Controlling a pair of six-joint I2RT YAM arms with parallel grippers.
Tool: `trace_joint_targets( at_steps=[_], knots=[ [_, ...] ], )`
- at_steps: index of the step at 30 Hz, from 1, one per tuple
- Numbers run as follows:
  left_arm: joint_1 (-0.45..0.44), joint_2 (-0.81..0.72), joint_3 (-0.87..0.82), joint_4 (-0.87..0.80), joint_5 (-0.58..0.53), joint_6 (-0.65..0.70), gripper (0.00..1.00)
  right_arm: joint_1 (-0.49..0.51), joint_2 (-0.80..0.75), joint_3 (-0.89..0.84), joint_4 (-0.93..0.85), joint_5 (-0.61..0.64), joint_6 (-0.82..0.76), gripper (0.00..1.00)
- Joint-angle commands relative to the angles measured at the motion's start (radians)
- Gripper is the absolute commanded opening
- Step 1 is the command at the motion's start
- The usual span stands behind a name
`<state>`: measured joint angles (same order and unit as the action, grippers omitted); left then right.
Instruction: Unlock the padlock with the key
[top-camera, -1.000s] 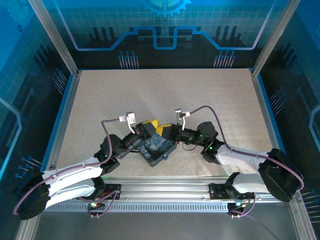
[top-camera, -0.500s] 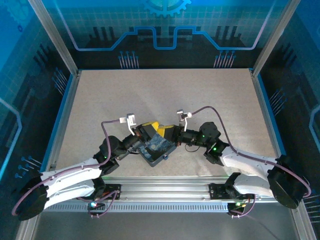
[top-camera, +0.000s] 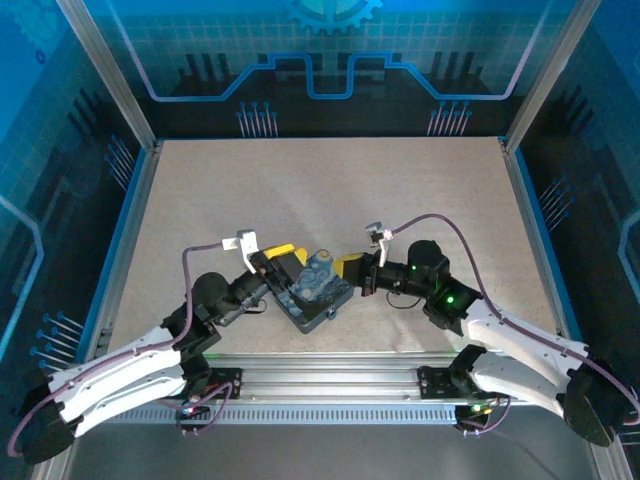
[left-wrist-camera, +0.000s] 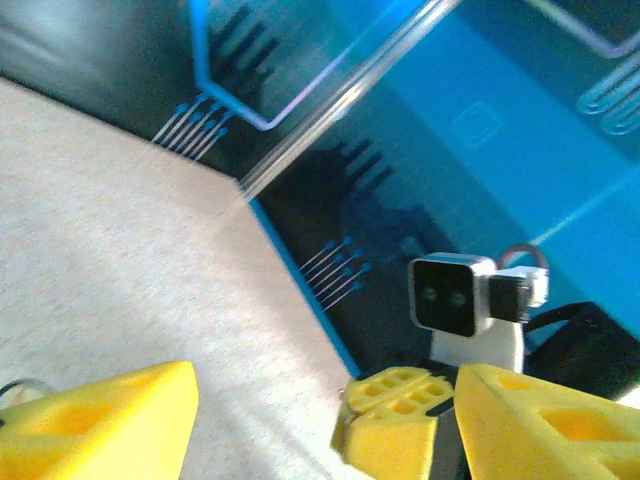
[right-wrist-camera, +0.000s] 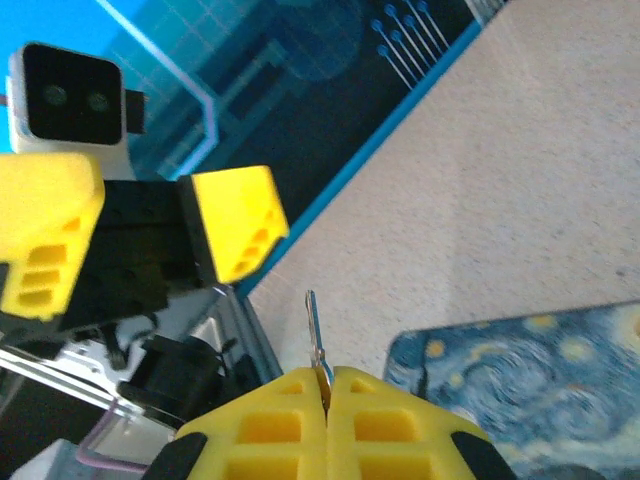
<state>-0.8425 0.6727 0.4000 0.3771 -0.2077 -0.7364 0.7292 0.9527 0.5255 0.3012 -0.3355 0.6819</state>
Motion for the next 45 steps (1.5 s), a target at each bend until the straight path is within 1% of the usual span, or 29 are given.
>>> trace_joint_targets(
  at_steps=[1,4,6,7,9,12,14,19,23,27,30,34,37,45],
  knots=[
    [0.002,-0.054,0.080,-0.457,-0.107,-0.060,0.72,-0.016,-0.020,0.052,-0.229,0.037,-0.109,0.02],
    [0.001,-0.077,0.113,-0.740,-0.140,-0.191,0.73,-0.025,-0.016,0.062,-0.299,0.048,-0.135,0.02],
    [0.002,-0.081,0.115,-0.870,-0.127,-0.288,0.73,-0.027,-0.007,0.062,-0.322,0.056,-0.141,0.02],
    [0.002,-0.081,0.105,-0.908,-0.107,-0.330,0.74,-0.027,0.000,0.064,-0.335,0.063,-0.144,0.02],
    [0.001,-0.078,0.067,-0.919,-0.055,-0.398,0.75,-0.028,0.018,0.068,-0.354,0.067,-0.151,0.02],
    [0.002,-0.064,-0.003,-0.842,0.020,-0.458,0.75,-0.029,0.056,0.074,-0.363,0.047,-0.153,0.02],
    [0.001,-0.032,-0.025,-0.795,0.042,-0.474,0.75,-0.029,0.083,0.080,-0.363,0.026,-0.153,0.02],
    [0.003,0.091,-0.029,-0.655,0.093,-0.456,0.80,-0.028,0.157,0.099,-0.366,-0.018,-0.151,0.03],
    [0.011,0.187,-0.019,-0.556,0.132,-0.451,0.81,-0.028,0.206,0.113,-0.369,-0.032,-0.145,0.03],
    [0.060,0.257,-0.019,-0.452,0.182,-0.444,0.82,-0.028,0.237,0.124,-0.379,-0.032,-0.143,0.03],
    [0.120,0.311,0.001,-0.399,0.242,-0.415,0.81,-0.031,0.246,0.128,-0.390,-0.024,-0.146,0.03],
    [0.188,0.392,0.066,-0.379,0.321,-0.336,0.81,-0.031,0.251,0.128,-0.399,-0.013,-0.145,0.03],
    [0.239,0.464,0.105,-0.347,0.388,-0.301,0.81,-0.034,0.247,0.125,-0.403,-0.003,-0.141,0.03],
    [0.288,0.682,0.277,-0.333,0.453,-0.175,0.81,-0.052,0.220,0.098,-0.402,0.011,-0.130,0.03]
  ],
)
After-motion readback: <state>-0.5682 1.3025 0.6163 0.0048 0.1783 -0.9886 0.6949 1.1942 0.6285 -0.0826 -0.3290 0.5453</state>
